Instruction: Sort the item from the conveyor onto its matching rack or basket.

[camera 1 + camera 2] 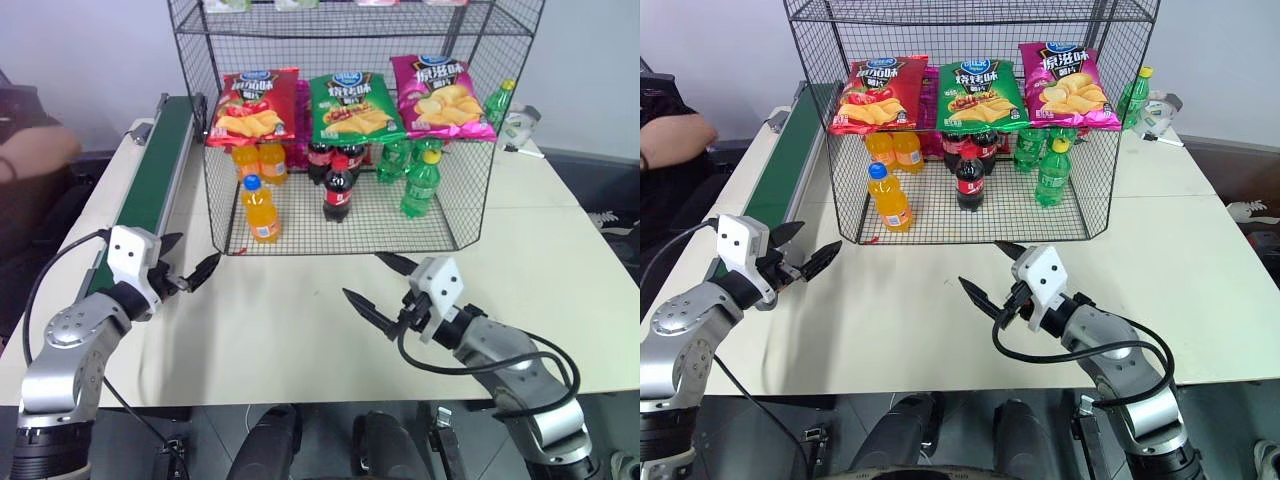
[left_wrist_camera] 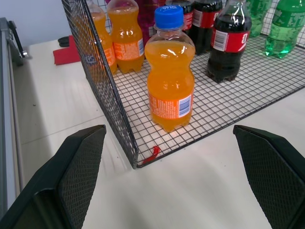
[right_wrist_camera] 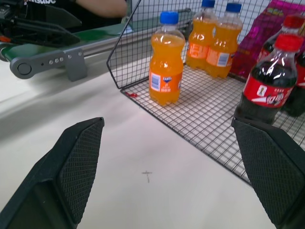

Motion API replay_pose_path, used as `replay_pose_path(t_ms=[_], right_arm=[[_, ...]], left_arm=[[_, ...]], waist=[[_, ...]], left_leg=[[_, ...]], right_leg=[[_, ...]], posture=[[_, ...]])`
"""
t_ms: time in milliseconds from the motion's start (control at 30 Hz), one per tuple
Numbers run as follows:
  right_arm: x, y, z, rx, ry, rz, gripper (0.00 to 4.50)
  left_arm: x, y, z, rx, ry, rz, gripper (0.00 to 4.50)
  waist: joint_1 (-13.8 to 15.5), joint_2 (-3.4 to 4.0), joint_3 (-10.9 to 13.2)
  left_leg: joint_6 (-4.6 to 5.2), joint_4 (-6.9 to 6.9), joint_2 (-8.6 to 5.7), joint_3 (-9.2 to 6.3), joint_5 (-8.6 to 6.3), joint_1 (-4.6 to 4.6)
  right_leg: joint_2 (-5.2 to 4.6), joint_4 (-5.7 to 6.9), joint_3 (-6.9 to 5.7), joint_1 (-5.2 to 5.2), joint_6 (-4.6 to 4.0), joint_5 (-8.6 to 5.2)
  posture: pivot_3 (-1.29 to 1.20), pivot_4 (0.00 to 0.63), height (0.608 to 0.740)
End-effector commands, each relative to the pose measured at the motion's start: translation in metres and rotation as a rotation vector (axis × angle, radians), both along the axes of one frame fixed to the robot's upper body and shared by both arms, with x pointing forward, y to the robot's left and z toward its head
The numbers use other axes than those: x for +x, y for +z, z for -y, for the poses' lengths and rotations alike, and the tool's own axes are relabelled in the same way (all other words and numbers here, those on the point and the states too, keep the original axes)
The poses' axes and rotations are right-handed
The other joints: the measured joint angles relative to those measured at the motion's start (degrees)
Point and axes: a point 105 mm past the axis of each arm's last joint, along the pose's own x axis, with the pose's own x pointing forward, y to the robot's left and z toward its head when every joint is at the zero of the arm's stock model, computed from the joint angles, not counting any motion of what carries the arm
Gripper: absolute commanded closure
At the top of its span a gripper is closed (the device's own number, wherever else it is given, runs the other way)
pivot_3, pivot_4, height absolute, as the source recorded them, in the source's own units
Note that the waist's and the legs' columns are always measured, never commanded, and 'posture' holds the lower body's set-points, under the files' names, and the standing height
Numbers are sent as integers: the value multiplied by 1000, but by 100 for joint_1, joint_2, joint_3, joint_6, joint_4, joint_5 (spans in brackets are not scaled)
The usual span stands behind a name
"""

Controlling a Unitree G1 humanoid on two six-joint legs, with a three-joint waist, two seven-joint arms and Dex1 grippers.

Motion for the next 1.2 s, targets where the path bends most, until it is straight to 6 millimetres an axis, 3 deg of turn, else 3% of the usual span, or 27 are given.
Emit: replay_pose_path(t_ms=[33,1200], right_arm=[[-4,10,-3,12,18,45,0],[-7,7,-9,8,34,44,0]], left_arm=[[-3,13,-1,13,-8,63,41],[-4,4,1,-1,7,43,41]], waist=[[-2,0,0],[0,0,0]], left_leg=[[0,0,0,0,0,0],[0,-1,1,0,-1,0]], right_leg=[[0,0,0,0,0,0],[0,-3,0,0,-1,-1]], posture=[[0,150,740],[0,150,740]])
